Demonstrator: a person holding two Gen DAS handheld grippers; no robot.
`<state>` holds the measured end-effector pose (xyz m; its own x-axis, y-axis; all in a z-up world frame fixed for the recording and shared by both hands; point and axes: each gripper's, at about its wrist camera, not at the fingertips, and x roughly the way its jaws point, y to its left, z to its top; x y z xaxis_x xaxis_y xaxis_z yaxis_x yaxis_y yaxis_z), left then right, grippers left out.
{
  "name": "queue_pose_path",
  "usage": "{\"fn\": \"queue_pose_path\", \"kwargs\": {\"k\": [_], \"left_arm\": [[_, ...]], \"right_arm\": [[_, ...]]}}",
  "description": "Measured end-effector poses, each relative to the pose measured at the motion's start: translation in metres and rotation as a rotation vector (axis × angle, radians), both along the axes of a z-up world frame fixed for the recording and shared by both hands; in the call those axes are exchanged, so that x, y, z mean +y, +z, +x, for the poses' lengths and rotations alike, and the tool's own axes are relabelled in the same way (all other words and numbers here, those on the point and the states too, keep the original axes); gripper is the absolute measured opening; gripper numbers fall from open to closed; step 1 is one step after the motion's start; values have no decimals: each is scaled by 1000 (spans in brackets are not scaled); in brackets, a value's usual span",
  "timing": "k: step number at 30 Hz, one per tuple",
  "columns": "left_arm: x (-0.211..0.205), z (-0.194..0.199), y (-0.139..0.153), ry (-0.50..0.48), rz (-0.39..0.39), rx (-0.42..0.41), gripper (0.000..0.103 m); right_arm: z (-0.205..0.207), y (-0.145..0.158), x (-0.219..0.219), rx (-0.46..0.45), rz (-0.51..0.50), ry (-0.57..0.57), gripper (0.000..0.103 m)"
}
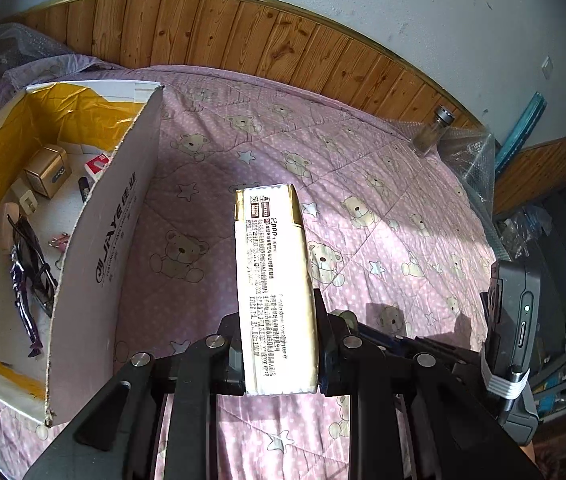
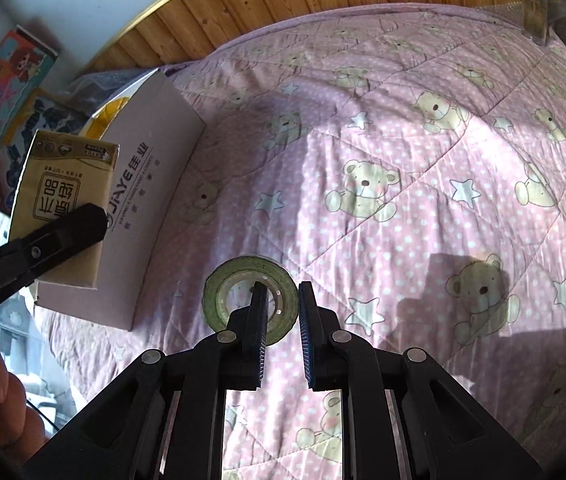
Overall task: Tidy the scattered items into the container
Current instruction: 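Carry the tissue pack with the left tool while the right tool carries the tape roll to the box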
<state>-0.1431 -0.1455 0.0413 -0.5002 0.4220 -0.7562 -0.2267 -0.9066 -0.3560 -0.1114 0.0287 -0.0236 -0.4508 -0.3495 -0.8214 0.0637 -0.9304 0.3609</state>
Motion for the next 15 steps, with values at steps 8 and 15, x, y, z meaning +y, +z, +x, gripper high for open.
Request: {"fn": "queue_pose_path", "kwargs": {"k": [8,15], "left_arm": [[-43,15,18,55,46,43,24],[-79,24,23,106,90,52,24]], "right_arm": [[9,19,-43,27,51,72,15],[12,38,-73,54,80,122,15]]}}
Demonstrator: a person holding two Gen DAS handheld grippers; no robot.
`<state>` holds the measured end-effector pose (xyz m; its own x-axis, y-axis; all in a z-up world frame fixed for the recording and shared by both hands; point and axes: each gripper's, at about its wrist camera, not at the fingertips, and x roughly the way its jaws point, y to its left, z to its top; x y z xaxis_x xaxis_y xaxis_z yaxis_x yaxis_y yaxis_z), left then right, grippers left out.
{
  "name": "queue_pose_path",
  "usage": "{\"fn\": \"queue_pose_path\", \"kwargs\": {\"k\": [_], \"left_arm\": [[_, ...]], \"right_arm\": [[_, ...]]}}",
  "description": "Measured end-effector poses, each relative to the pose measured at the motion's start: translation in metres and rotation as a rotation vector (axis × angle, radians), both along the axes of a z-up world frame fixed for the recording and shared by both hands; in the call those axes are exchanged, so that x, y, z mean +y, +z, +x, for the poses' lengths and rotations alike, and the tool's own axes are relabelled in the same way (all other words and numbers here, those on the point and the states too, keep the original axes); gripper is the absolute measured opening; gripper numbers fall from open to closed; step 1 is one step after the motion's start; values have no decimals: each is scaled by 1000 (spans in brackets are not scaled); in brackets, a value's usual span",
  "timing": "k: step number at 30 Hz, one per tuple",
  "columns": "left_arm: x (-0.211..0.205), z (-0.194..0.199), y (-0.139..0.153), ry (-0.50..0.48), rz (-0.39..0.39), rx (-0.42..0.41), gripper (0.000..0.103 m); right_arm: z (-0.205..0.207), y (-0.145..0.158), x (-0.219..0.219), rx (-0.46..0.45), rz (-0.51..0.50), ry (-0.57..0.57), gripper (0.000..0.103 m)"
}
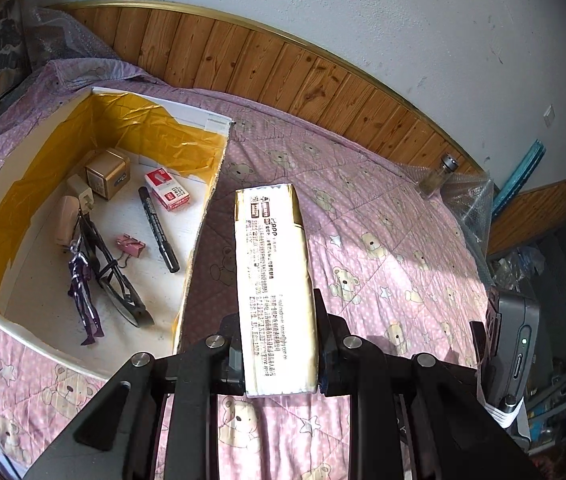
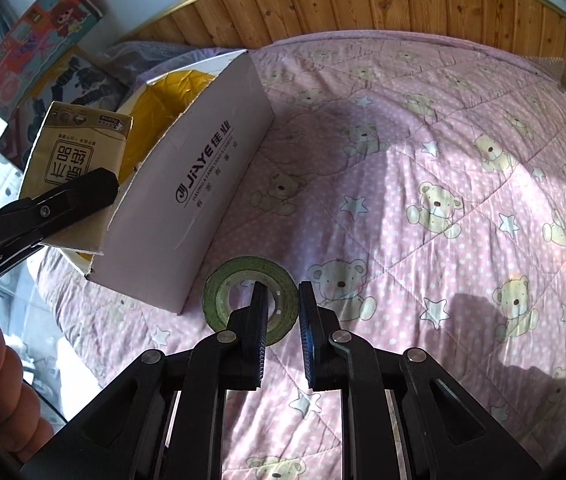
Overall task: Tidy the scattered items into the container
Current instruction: 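Carry the tissue pack with the left tool while the right tool carries the tape roll to the box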
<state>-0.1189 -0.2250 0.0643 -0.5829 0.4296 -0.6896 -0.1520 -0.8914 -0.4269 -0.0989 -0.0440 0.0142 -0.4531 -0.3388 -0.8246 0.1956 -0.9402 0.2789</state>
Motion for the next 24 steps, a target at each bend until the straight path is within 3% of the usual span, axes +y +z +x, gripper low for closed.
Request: {"fn": "queue_pose_path", "kwargs": {"k": [24], "left_arm": [[-135,-9,7,244,104,16,24]], "right_arm": [[-26,70,-100,119,2,186,15]]}}
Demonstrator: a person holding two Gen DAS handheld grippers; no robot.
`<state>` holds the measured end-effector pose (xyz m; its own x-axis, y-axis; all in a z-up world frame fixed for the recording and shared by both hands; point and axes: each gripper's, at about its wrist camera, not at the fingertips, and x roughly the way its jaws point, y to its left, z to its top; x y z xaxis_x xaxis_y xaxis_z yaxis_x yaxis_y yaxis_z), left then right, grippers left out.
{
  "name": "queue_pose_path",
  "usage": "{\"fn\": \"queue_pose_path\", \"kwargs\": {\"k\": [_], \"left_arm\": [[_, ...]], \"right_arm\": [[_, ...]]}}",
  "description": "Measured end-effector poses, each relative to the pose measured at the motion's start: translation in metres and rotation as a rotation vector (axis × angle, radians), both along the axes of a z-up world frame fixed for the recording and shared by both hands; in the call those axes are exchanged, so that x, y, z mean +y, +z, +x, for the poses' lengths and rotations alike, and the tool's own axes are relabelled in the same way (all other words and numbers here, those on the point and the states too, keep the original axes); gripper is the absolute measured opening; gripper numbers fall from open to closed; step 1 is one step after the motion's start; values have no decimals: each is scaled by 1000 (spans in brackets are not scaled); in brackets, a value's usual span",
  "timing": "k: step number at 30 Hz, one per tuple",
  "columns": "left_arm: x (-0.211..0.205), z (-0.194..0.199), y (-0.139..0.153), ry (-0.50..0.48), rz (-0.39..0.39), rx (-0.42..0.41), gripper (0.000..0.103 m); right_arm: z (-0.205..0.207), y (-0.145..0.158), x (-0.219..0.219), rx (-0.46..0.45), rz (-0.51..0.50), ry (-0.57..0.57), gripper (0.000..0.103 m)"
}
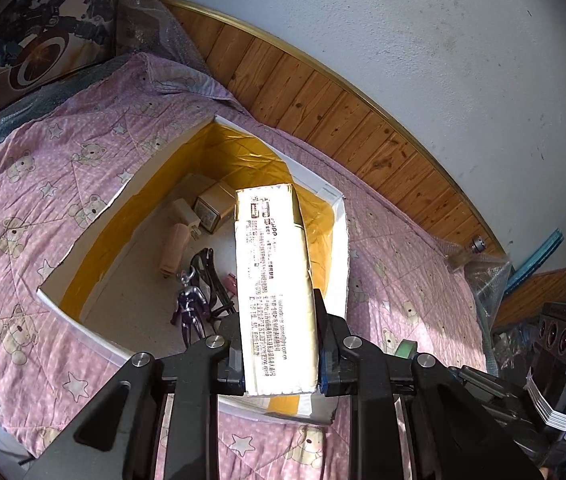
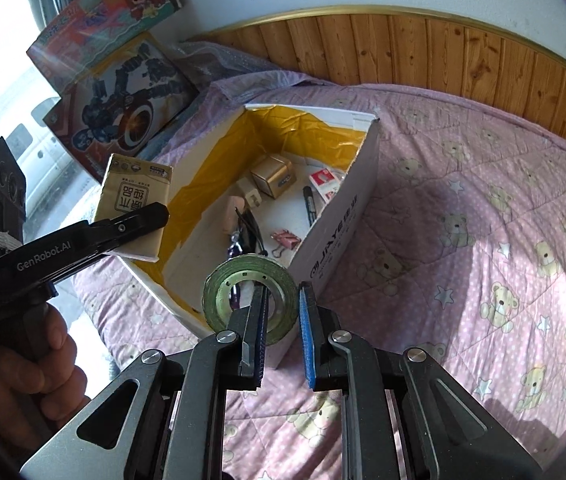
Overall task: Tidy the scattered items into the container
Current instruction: 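Carry the tissue pack with the left tool while the right tool carries the tape roll to the box, then open the right gripper dropping the tape roll while the left gripper releases the tissue pack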
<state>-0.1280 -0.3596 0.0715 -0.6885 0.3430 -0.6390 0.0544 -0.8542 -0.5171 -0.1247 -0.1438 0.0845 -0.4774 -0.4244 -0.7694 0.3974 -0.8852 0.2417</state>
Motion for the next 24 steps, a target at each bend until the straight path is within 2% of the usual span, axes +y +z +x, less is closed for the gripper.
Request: {"fn": "queue_pose_path", "kwargs": {"k": [9,17,24], "left_arm": [[-29,-17,-8,66,-18,-29,24],[-25,-35,-24,27,-116,-81,24],[-29,-46,-43,23,-171,-135,25]], "right_arm": [[-28,7,-30,20,44,64,15],[-67,2,-63,19,106,115,15],[-109,-19,-92,-28,169,142,16]]}}
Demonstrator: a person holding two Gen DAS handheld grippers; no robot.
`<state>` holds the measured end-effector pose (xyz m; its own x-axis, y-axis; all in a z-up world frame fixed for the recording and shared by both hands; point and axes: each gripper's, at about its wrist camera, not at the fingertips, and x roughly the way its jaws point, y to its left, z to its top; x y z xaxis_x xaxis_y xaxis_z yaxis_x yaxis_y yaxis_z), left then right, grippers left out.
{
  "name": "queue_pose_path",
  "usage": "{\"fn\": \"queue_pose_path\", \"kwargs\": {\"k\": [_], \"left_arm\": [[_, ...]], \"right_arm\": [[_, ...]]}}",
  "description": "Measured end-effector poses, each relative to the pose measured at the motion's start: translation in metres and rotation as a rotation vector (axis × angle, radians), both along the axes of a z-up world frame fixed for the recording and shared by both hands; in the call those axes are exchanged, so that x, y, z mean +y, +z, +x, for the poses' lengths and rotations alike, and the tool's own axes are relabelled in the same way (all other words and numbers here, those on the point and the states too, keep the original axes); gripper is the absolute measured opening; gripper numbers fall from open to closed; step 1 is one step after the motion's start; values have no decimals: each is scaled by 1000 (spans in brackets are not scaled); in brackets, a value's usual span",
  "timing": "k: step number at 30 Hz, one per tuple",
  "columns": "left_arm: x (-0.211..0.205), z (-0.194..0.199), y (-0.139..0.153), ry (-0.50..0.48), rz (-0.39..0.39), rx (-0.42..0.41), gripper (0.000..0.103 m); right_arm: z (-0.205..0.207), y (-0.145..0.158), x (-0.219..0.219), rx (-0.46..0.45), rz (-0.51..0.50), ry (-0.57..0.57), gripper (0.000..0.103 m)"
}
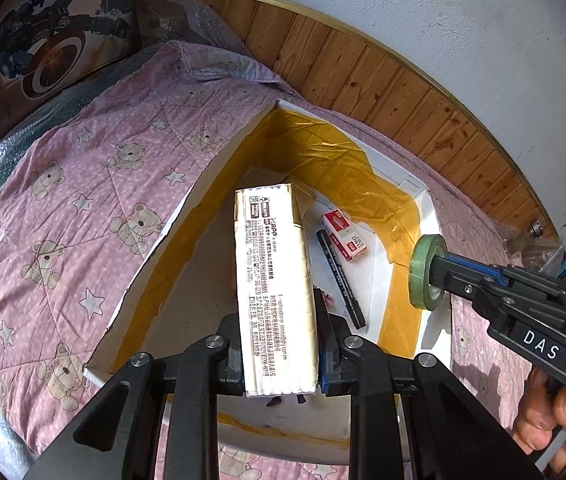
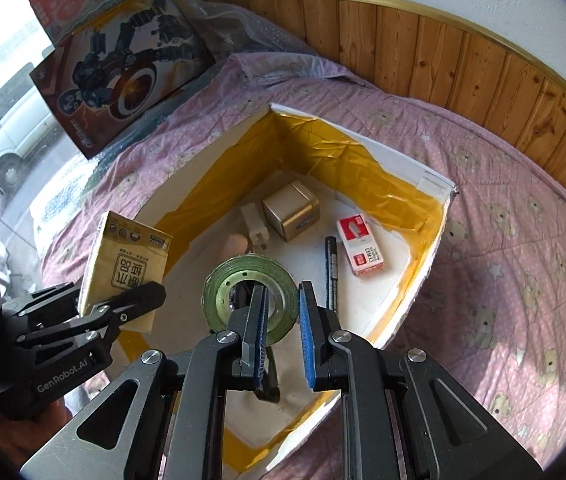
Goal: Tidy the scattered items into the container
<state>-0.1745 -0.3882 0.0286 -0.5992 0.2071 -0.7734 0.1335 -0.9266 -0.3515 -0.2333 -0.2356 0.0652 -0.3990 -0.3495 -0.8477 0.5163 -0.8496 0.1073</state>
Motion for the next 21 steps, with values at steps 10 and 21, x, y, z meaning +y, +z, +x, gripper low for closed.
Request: {"fn": "queue_pose_path", "kwargs": {"k": [10,21], "left_arm": [[-7,-5,-18,17,-22,-36,33],[-9,-4,-14,20,-32,-12,55]], "right_arm": [[-56,-36,-25,-68,61,-39,23],[-57,-47,-4,-127,-4,-94,28]]}}
